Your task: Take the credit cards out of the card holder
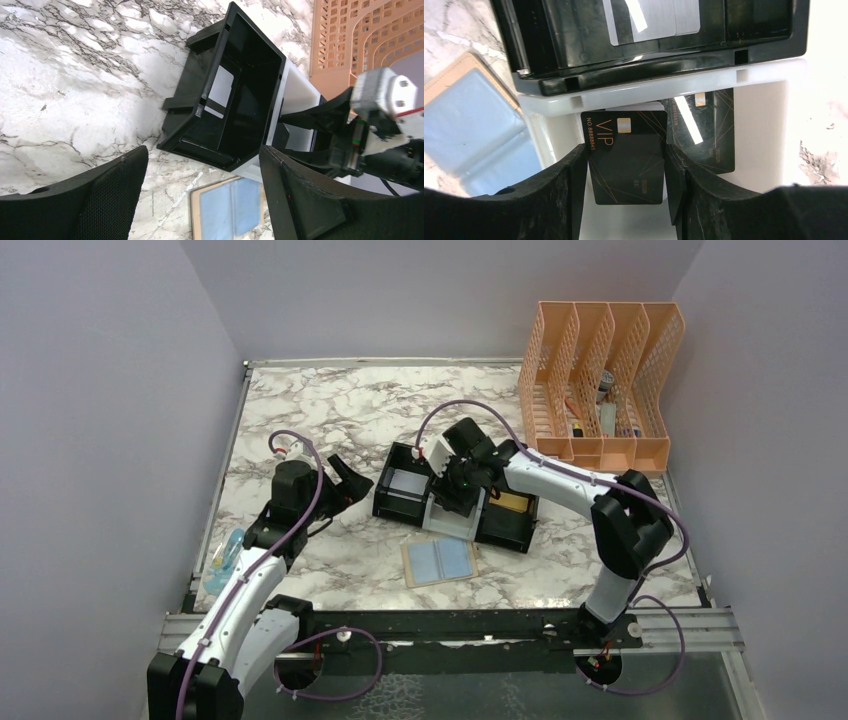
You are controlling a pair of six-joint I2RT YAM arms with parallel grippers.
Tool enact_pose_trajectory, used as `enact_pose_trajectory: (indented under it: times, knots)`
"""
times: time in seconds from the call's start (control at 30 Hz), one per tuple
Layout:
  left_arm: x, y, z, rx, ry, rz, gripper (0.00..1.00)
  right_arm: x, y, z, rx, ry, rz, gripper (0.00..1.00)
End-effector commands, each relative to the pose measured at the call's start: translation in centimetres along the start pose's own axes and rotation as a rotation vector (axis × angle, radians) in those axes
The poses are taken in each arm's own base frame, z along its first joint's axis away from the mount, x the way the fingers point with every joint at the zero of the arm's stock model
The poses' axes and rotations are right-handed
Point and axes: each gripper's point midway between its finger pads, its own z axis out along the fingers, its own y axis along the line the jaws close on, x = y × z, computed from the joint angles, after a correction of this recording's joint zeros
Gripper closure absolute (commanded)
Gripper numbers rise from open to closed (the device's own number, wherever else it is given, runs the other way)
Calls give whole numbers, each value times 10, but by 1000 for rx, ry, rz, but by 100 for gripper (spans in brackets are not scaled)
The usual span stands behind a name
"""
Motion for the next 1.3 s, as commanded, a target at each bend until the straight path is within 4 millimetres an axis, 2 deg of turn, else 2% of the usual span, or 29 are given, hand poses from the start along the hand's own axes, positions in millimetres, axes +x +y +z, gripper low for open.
enact_pose_trajectory:
  times: [0.0, 0.17, 0.53, 0.77, 0.97, 1.27]
  knots:
    - [-15, -15, -8, 42, -37, 31, 16, 3, -14, 12, 39, 6, -48, 53]
    - [-13, -13, -8, 37, -32, 32, 16, -1, -19, 12, 49, -3, -56, 53]
    - [-18, -17, -11, 44, -51, 31, 16, 6, -52, 26, 112, 7, -149, 52]
    - [-17, -15, -11, 39, -50, 32, 16, 0, -61, 30, 126, -9, -222, 51]
    - [-17, -16, -10, 41, -51, 27, 16, 3, -72, 33, 139, 9, -236, 50]
    - [-19, -18, -12, 44, -57, 28, 16, 12, -86, 37, 180, 59, -228, 39]
